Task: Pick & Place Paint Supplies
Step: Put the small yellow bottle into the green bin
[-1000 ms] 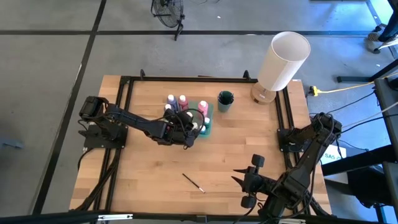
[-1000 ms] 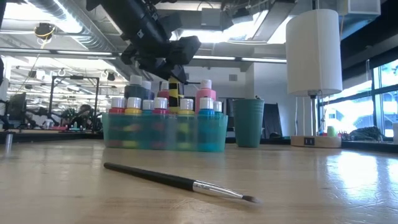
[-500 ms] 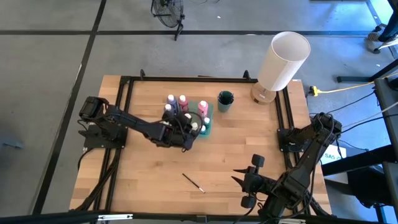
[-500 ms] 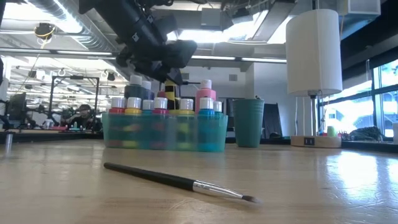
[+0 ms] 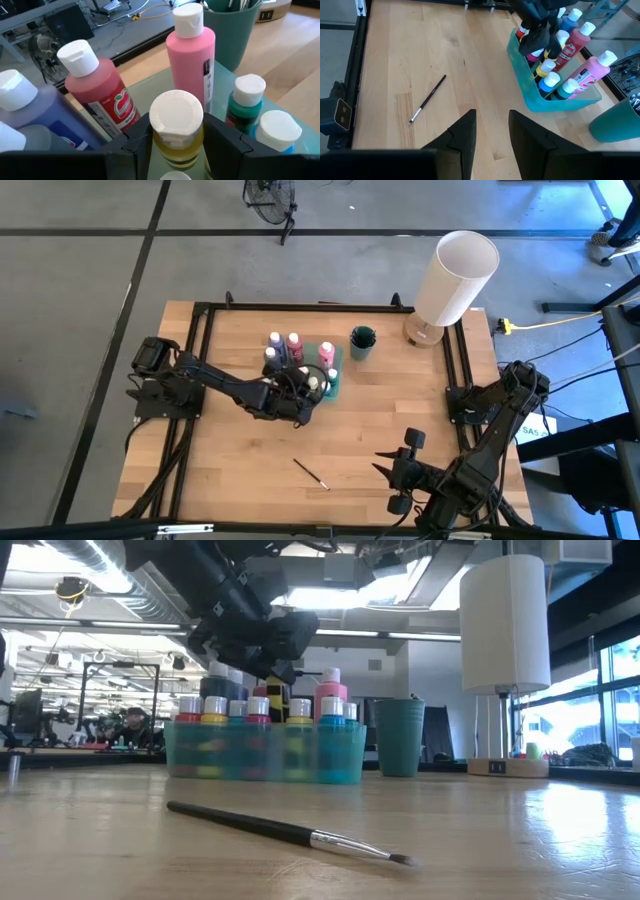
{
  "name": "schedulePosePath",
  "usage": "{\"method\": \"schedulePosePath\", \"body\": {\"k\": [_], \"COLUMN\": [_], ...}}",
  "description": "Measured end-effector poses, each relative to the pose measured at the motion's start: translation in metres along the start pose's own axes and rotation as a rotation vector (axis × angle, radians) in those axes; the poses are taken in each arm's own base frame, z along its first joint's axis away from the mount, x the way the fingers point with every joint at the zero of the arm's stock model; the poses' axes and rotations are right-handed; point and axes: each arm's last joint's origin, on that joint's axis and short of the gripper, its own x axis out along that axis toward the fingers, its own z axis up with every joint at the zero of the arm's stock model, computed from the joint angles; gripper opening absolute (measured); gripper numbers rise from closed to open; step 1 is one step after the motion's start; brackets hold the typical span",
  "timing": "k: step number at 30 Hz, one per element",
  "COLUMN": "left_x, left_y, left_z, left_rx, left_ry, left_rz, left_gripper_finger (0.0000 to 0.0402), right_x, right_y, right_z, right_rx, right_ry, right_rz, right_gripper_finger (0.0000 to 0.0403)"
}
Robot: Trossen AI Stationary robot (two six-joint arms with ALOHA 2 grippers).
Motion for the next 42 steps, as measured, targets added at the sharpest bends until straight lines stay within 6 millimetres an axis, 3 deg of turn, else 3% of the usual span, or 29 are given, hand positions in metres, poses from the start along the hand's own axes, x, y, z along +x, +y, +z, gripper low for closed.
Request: {"method": "schedulePosePath", "body": {"k": [42], "left_x": [0.013], "left_y": [-0.009], "left_z": [-0.019], "left_rx": [0.006], "left_ry": [0.056], "left_rz": [0.005], "left_gripper_finger": [0.0141], "right_x": [0.0], "right_y": [0.0], "right_z": [0.0], "right_rx": [0.0], "right_ry": [0.0], "right_rz": [0.0], "right_gripper_finger": [0.0117]}}
